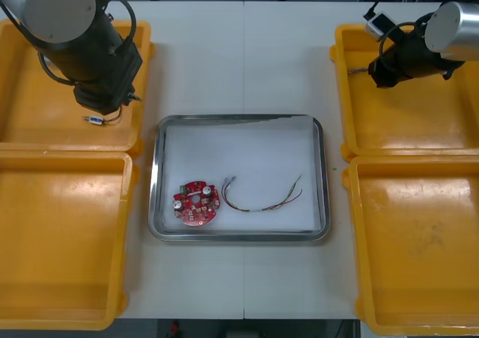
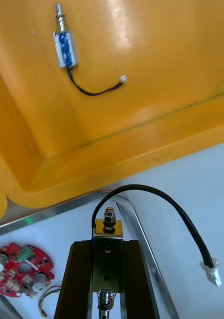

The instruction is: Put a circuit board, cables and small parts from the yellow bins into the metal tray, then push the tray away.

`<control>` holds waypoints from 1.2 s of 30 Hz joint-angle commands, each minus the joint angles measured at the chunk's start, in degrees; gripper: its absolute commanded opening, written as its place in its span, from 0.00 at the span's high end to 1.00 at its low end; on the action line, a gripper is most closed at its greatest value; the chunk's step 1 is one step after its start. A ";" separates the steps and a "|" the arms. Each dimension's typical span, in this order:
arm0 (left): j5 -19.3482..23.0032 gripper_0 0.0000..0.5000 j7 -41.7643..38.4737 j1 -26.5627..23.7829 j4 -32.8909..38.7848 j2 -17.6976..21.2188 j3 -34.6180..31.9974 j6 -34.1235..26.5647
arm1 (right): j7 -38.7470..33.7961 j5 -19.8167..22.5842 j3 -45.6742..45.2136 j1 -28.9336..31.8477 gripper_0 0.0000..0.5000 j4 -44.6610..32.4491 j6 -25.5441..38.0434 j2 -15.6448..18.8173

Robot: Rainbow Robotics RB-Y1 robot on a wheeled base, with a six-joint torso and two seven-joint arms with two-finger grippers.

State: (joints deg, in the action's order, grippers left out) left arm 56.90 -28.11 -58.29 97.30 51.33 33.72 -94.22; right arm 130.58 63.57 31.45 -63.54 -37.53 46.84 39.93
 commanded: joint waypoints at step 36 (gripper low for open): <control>-22.79 1.00 2.00 5.38 -3.43 -21.19 16.73 7.12 | -7.53 14.13 -6.84 -2.99 0.00 13.18 -16.34 -2.48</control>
State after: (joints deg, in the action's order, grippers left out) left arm 35.59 -23.25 -53.21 93.42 31.66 48.49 -87.67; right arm 125.86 77.13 26.05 -63.61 -24.88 31.57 38.09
